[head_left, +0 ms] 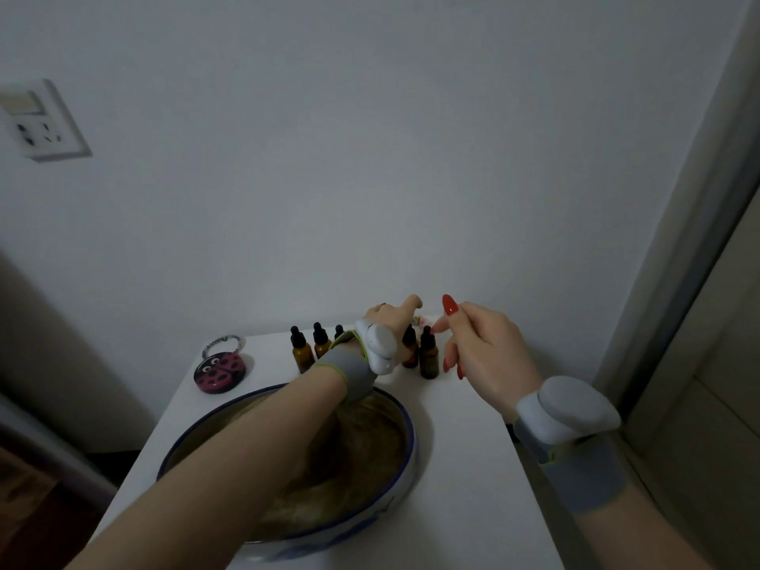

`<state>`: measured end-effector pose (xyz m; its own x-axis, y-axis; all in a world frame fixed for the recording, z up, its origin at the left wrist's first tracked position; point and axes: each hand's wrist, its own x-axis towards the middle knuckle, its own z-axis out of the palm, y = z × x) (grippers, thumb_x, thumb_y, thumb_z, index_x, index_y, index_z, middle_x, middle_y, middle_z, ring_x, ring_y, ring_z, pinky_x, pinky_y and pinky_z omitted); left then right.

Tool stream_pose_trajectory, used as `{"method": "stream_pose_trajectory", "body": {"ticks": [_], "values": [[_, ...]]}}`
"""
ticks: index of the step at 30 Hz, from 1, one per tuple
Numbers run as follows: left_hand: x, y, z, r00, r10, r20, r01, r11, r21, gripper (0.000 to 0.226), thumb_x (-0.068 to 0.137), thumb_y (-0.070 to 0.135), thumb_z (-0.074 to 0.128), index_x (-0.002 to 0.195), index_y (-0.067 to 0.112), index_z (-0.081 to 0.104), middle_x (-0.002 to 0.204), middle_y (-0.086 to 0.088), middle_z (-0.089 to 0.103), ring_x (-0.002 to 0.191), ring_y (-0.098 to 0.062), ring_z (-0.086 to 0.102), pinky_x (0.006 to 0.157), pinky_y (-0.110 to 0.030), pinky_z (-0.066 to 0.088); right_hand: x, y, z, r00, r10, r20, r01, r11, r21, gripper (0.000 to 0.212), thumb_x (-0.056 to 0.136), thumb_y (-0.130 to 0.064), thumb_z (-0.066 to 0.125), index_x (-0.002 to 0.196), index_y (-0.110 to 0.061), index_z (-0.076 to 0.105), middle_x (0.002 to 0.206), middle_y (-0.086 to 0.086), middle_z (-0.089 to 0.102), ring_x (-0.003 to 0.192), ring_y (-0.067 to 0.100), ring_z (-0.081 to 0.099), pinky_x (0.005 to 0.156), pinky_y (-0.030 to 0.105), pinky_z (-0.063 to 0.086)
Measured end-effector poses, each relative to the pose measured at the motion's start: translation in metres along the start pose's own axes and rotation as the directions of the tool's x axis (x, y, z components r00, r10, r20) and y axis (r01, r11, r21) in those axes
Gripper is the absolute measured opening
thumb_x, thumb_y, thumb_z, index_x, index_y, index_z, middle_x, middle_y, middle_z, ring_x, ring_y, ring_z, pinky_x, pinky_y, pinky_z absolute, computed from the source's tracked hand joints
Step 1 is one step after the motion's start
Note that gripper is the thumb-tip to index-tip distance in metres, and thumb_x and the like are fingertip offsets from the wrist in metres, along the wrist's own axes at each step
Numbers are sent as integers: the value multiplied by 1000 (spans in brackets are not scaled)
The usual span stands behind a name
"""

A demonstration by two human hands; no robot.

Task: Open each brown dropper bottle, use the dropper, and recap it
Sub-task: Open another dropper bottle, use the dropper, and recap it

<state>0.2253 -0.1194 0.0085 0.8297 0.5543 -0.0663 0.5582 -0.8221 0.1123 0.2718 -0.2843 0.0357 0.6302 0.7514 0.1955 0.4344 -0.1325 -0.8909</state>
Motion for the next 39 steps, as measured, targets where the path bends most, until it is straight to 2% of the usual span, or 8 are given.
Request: {"method": "stream_pose_trajectory", "body": {"ticks": [3,7,11,14,17,20,31,39], "values": [[-12,-6,-14,999,17,-45,-22,992,-128,69,84,15,65,141,18,26,111,-13,64,106,-31,59,88,-42,51,1,1,4,1000,-8,13,8,1000,0,41,100,-45,36,80,-20,62,53,-3,59,45,3,52,55,30,47],[-38,-15,-41,992,65,-112,-96,949,-299,71,81,16,71,138,20,30,93,-6,66,83,-23,62,74,-37,53,3,3,11,997,-38,60,42,997,-67,26,98,-42,44,82,-29,59,56,-3,64,53,12,58,61,39,52],[-77,-30,-63,986,55,-158,-112,918,-381,69,78,21,75,134,26,35,88,-1,64,75,-23,67,62,-36,58,-3,-9,30,991,-72,111,72,997,-1,5,96,-22,54,95,-23,59,67,0,64,61,11,60,63,37,52],[-103,-38,-69,983,32,-181,-112,887,-448,71,75,20,77,133,30,37,90,-2,61,67,-18,66,48,-25,53,-6,-20,40,979,-140,148,139,990,12,12,94,-16,57,104,-23,58,77,2,64,65,12,61,61,28,51],[-129,-48,-69,977,31,-210,-134,857,-497,73,74,15,77,134,32,38,94,-3,60,75,-16,68,62,-25,55,-14,-35,51,956,-214,198,209,977,46,19,91,-16,61,107,-25,57,74,-3,61,57,5,61,54,17,45],[-150,-58,-69,970,27,-243,-151,846,-512,75,72,12,77,134,32,38,93,0,59,78,-16,68,75,-35,59,-20,-45,64,932,-279,230,260,959,111,21,88,-16,66,107,-23,59,76,6,62,62,21,61,59,31,53],[-197,-85,-42,924,-85,-372,-178,767,-617,74,73,15,78,134,33,41,98,5,65,84,-9,68,77,-34,59,-31,-66,98,897,-364,253,320,927,198,19,83,-24,72,96,-15,63,78,10,63,72,31,62,68,39,56],[-209,-85,-16,839,-255,-481,-258,591,-764,70,74,18,81,134,25,45,94,11,68,93,-2,66,82,-14,52,-27,-62,111,910,-347,228,294,926,237,11,86,-24,70,93,-17,65,77,-7,67,70,2,65,65,16,52]]}}
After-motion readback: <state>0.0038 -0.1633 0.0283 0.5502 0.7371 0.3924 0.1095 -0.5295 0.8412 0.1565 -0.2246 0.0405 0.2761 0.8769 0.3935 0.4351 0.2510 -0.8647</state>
